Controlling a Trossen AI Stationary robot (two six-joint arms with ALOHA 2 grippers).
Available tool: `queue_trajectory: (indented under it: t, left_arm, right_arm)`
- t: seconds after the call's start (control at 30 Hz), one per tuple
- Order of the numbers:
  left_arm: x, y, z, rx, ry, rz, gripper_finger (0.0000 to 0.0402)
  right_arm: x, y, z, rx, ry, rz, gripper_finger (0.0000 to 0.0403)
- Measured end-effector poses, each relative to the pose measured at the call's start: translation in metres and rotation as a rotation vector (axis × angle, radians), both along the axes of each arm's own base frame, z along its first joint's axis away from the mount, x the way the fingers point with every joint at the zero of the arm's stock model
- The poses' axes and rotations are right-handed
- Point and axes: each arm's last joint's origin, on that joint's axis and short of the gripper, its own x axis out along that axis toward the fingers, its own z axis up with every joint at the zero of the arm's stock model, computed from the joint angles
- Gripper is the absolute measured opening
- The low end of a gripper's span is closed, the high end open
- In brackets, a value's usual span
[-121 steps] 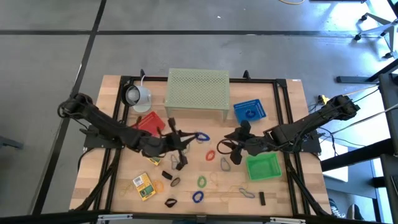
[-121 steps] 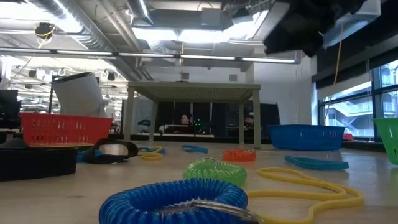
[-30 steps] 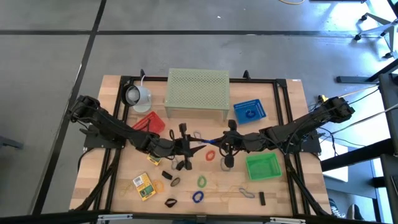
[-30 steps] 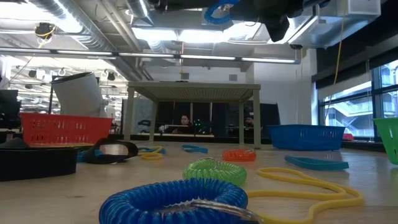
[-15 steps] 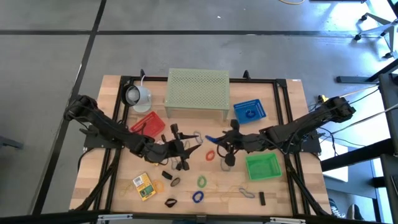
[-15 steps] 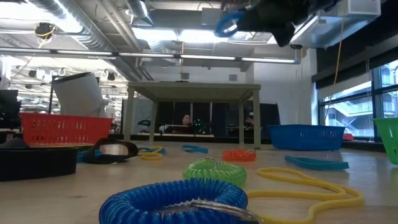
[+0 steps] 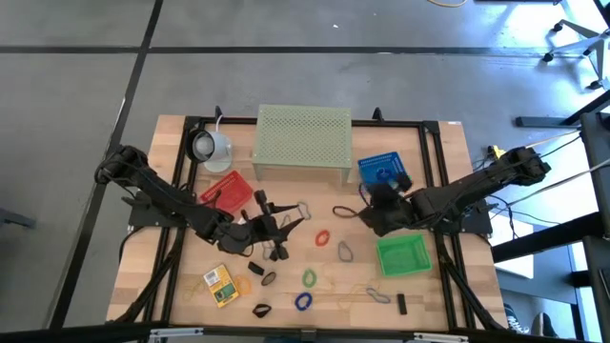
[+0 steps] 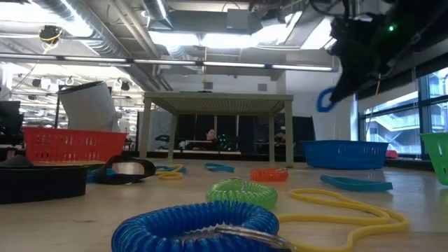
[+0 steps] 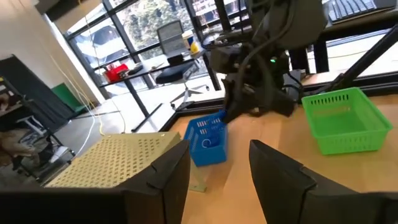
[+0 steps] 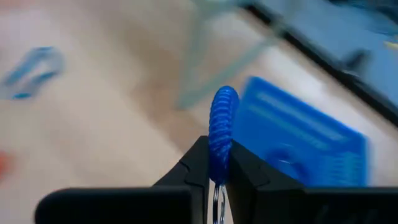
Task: Pick & Place Office Desk Supplies
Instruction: Put the blue spring keychain into the blue bin
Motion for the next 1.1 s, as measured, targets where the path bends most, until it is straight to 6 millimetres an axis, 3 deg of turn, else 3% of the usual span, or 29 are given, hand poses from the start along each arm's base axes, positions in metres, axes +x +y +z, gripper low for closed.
queue_trajectory:
  t: [0.13,0.4,0.63,0.77,1.1]
  left_arm:
    - [0.000,0.000,0.000,0.000,0.000,0.001,0.0157]
    - [0.000,0.000,0.000,0.000,0.000,0.001,0.0160]
    - [0.001,0.002,0.000,0.000,0.001,0.007,0.0155]
    - [0.001,0.003,0.000,0.001,0.001,0.009,0.0155]
    - [0.001,0.002,0.000,0.001,0.001,0.008,0.0153]
  right_arm:
    - [-0.005,-0.021,-0.002,-0.020,0.041,-0.148,0.0034]
    - [-0.012,-0.076,-0.021,0.099,0.143,-0.378,0.0034]
    - [-0.009,-0.111,-0.023,0.254,0.154,-0.375,0.0034]
    - [-0.005,-0.120,-0.023,0.365,0.116,-0.322,0.0034]
    - [-0.005,-0.125,-0.023,0.388,0.093,-0.352,0.0037]
